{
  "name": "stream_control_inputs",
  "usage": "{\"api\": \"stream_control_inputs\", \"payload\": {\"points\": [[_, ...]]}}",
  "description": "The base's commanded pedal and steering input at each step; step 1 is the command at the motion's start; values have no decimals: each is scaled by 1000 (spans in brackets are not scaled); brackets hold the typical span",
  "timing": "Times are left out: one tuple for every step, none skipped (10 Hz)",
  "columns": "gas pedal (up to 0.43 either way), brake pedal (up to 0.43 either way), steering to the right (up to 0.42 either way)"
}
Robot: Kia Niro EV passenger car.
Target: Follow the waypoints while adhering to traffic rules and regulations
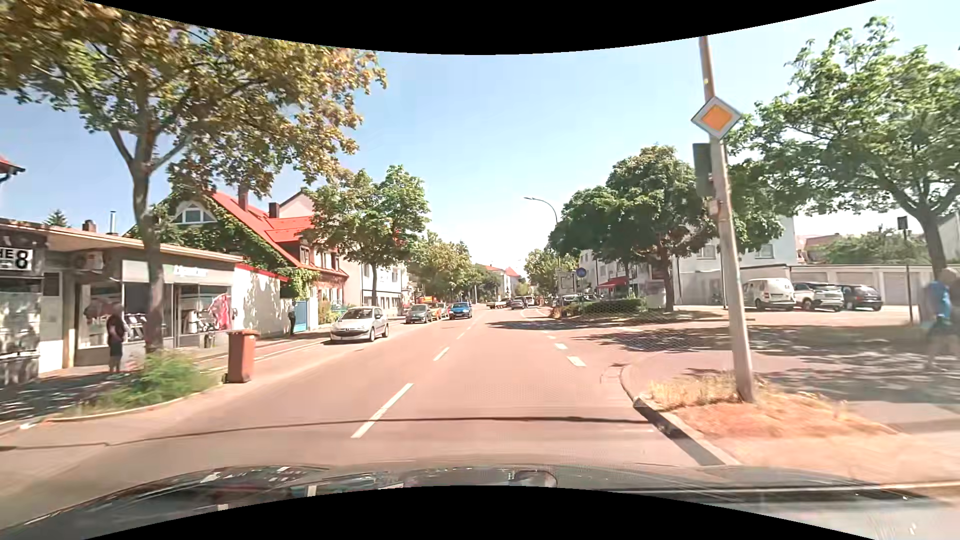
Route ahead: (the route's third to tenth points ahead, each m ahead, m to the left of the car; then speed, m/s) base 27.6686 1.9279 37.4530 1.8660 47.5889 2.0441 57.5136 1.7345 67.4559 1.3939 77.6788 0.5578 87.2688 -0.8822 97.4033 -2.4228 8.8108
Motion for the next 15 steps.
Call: {"api": "stream_control_inputs", "payload": {"points": [[130, 0, 0], [130, 0, 0], [138, 0, 1], [138, 0, 0], [150, 0, 0], [157, 0, 1], [157, 0, 0], [169, 0, 0], [169, 0, 0], [169, 0, 0], [169, 0, 1], [169, 0, 1], [169, 0, 0], [169, 0, 1], [169, 0, 0]]}}
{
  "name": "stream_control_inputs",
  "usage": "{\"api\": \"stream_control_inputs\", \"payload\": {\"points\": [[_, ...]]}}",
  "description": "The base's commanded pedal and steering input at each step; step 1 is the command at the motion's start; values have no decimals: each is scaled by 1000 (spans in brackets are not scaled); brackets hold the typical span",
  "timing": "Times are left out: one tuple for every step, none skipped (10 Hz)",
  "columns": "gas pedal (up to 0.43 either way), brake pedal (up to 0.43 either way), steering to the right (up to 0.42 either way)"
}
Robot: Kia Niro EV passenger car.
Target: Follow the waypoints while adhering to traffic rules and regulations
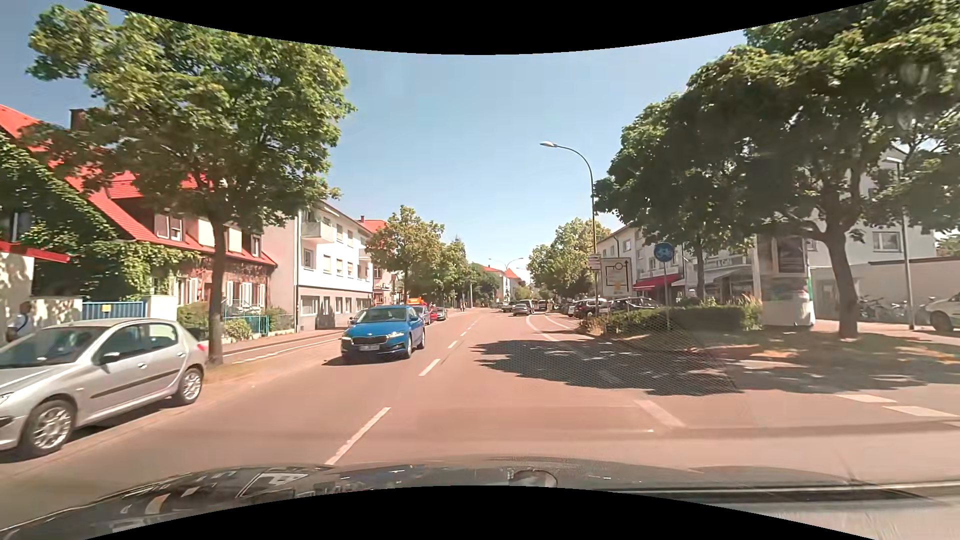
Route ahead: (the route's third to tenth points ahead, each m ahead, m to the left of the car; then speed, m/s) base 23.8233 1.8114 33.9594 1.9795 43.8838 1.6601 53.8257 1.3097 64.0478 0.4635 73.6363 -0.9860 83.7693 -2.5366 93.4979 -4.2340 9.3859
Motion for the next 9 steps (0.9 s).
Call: {"api": "stream_control_inputs", "payload": {"points": [[169, 0, 1], [169, 0, 0], [169, 0, 1], [169, 0, 0], [169, 0, 1], [169, 0, 0], [169, 0, 0], [169, 0, 0], [169, 0, 0]]}}
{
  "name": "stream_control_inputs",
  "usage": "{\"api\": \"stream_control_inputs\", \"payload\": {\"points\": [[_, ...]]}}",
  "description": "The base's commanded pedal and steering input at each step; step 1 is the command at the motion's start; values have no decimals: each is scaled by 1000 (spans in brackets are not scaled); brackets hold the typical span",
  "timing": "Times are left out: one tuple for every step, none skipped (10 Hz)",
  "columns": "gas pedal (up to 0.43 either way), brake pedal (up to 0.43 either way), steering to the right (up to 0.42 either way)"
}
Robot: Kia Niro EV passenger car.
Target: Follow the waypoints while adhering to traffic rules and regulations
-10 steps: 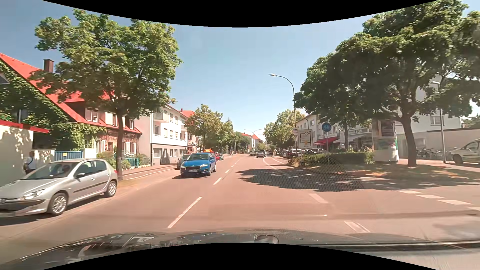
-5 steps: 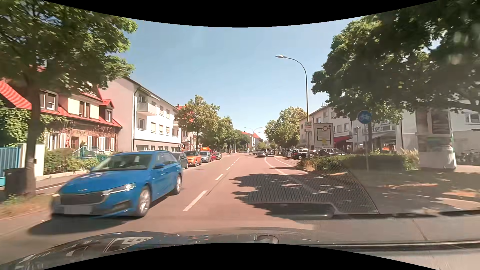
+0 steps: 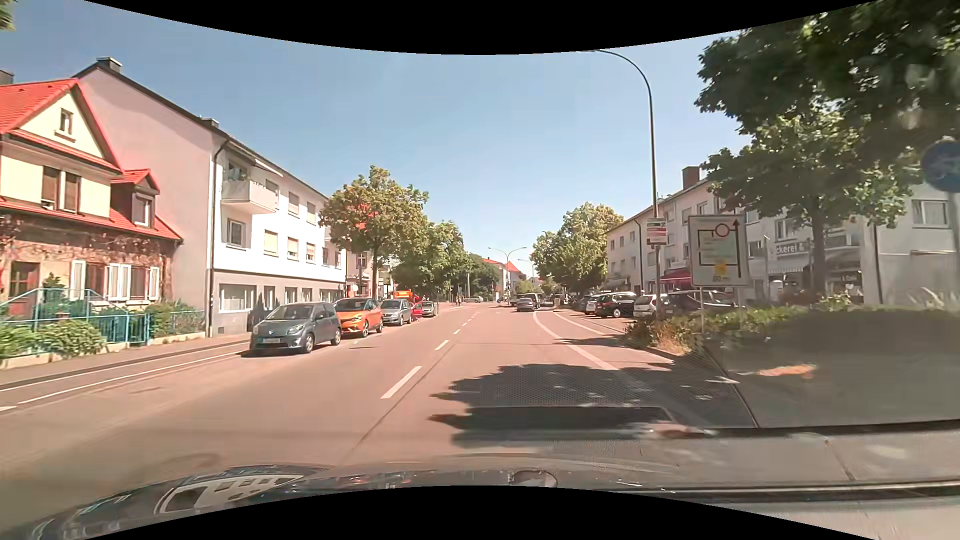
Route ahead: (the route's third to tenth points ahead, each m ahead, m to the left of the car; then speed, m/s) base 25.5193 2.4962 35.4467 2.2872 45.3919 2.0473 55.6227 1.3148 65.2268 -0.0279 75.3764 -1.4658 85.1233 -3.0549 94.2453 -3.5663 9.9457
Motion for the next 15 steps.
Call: {"api": "stream_control_inputs", "payload": {"points": [[157, 0, 0], [118, 0, 0], [118, 0, -1], [110, 0, -1], [98, 0, -1], [98, 0, -1], [98, 0, -1], [98, 0, -1], [98, 0, -1], [98, 0, -1], [87, 0, -1], [87, 0, -1], [87, 0, -1], [87, 0, -1], [87, 0, -1]]}}
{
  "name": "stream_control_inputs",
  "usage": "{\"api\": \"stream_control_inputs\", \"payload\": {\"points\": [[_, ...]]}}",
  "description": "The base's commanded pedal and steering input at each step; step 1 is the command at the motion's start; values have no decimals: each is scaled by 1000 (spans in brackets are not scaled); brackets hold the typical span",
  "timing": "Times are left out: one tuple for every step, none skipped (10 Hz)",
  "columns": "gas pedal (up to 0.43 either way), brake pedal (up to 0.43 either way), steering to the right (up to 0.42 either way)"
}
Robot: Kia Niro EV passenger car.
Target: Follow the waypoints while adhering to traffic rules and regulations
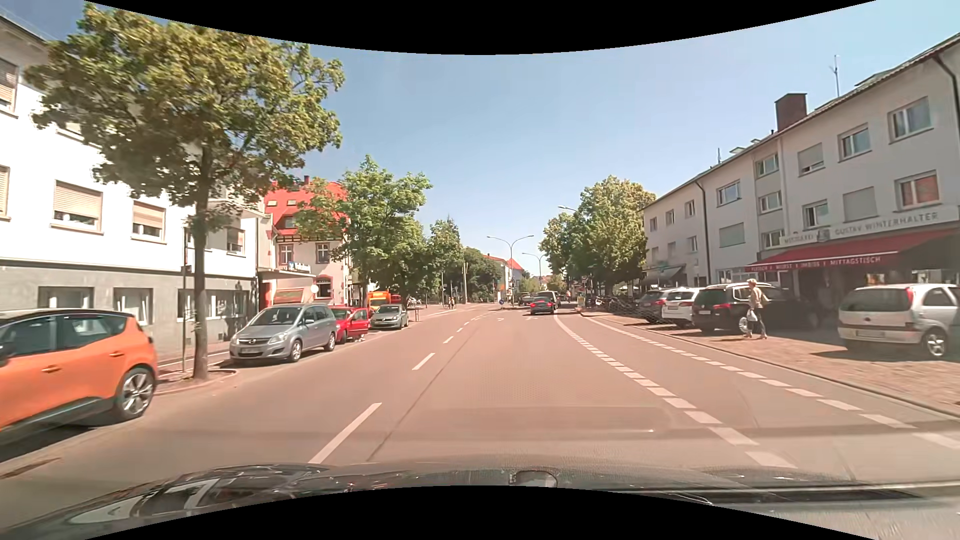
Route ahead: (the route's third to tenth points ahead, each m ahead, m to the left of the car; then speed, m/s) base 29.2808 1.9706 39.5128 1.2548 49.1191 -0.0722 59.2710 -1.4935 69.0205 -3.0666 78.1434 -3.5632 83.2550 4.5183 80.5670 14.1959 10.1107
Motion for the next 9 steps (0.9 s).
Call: {"api": "stream_control_inputs", "payload": {"points": [[87, 0, 0], [87, 0, 0], [87, 0, 0], [87, 0, 0], [87, 0, 0], [87, 0, 0], [87, 0, 0], [87, 0, 0], [79, 0, 1]]}}
